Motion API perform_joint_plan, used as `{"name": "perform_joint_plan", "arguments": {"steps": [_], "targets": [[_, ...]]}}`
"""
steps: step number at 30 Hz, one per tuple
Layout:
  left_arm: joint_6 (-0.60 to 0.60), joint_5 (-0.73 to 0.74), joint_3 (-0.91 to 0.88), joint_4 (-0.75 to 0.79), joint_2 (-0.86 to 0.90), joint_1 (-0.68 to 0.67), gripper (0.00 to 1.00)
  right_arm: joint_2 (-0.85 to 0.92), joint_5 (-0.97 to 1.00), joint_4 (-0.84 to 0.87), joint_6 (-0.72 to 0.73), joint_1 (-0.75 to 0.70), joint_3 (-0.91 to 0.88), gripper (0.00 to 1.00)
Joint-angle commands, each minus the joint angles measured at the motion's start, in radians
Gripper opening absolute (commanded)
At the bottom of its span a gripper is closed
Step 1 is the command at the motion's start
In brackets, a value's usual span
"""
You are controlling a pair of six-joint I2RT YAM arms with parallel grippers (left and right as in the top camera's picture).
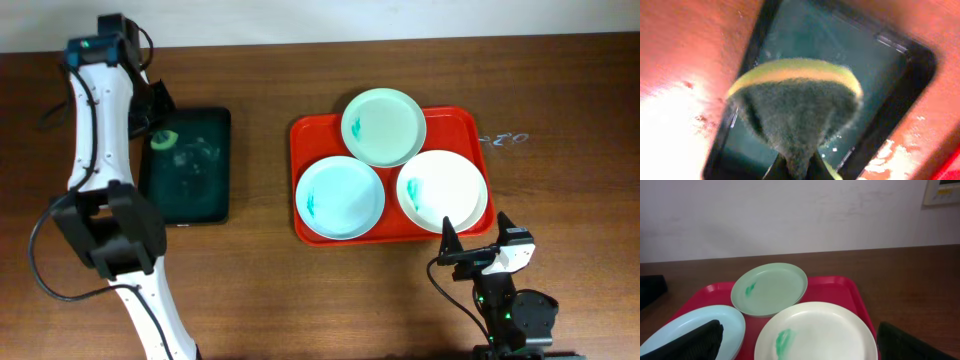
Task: Clean dirty plates on tray and stack at the side
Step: 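Lift the wet sponge out of the water with the left gripper, then move the sponge onto the light blue plate and scrub it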
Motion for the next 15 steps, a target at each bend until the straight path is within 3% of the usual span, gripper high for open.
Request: {"name": "perform_joint_plan", "arguments": {"steps": [1,4,7,9,12,15], "targets": [[0.062,0.135,-0.282,0.125,0.008,-0.008,0.0,-0.006,0.005,-0.003,0.003,0.006,-0.007,0.99],[0.108,0.15,-0.142,0.002,-0.021,-0.003,0.0,-0.006,0.005,-0.003,0.003,0.006,-0.007,0.98],[0.108,0.132,0.172,-0.128,-0.125,-0.024,0.0,-0.006,0.005,-0.003,0.003,0.006,-0.007,0.98],[0.108,0.07,0.094,-0.108,-0.128,-0.052,0.0,-0.006,0.005,-0.003,0.003,0.006,-0.007,0.98],[0.108,0.018,-0.283,0.1,-0.117,-0.061,0.0,-0.006,0.005,-0.003,0.003,0.006,-0.007,0.98],[0.109,0.029,-0.159,-0.019,-0.157,-0.063,0.0,-0.006,0.005,-0.003,0.003,0.006,-0.007,0.98]]}}
